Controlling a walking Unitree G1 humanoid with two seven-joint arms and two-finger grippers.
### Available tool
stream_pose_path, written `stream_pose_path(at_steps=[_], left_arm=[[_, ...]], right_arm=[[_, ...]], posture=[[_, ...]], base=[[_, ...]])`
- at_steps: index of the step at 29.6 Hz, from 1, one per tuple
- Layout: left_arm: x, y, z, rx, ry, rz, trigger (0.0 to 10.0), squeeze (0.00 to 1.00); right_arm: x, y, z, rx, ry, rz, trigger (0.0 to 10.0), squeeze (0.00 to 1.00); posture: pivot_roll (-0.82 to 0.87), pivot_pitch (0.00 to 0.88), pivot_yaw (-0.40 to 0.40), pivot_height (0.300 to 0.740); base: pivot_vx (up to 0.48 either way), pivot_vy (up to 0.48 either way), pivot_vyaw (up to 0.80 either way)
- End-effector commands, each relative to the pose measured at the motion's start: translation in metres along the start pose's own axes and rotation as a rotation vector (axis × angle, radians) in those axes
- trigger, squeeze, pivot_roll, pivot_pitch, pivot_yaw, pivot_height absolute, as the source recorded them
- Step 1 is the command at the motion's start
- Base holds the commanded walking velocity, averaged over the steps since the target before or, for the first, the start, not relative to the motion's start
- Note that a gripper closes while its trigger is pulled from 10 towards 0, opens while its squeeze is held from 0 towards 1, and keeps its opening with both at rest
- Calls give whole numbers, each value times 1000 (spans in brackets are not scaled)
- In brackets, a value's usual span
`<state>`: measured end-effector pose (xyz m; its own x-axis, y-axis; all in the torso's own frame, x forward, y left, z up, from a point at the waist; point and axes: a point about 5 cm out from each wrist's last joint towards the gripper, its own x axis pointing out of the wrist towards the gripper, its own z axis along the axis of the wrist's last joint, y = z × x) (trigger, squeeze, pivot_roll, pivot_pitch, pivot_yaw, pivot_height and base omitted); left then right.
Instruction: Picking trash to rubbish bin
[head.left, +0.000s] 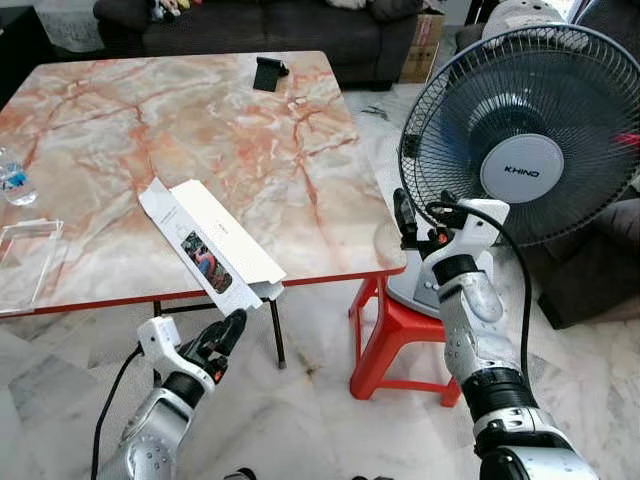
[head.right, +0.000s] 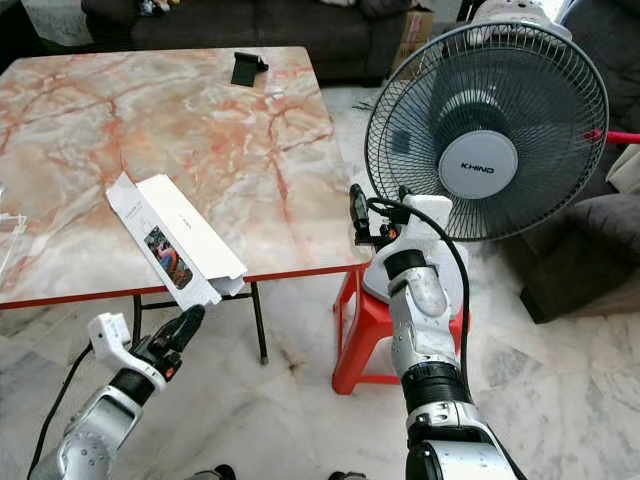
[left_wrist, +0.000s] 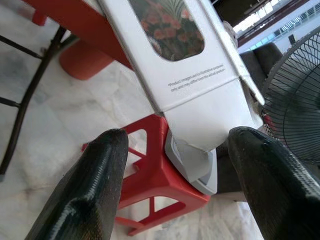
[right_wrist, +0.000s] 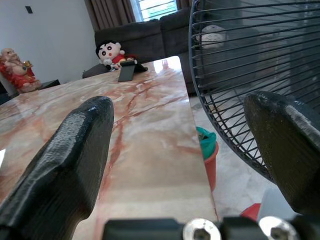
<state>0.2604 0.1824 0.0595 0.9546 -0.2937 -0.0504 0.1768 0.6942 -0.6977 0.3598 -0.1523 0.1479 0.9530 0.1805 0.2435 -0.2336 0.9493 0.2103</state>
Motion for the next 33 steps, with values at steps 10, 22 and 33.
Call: stream_pose_path(at_steps=[10, 22, 33], left_arm=[[18, -6, -3, -72, -34, -63, 10000, 0], [34, -14, -11, -122, -31, -121, 9569, 0], [45, -21, -10, -137, -48, -150, 0, 0]], right_arm=[[2, -2, 9, -3, -37, -5, 10000, 0], [1, -3, 9, -4, -35, -7, 10000, 0], [0, -5, 7, -5, -28, -13, 10000, 0]], posture=[[-14, 114, -46, 740], [-26, 113, -50, 740], [-28, 108, -50, 740]], base=[[0, 0, 0], [0, 0, 0], [0, 0, 0]])
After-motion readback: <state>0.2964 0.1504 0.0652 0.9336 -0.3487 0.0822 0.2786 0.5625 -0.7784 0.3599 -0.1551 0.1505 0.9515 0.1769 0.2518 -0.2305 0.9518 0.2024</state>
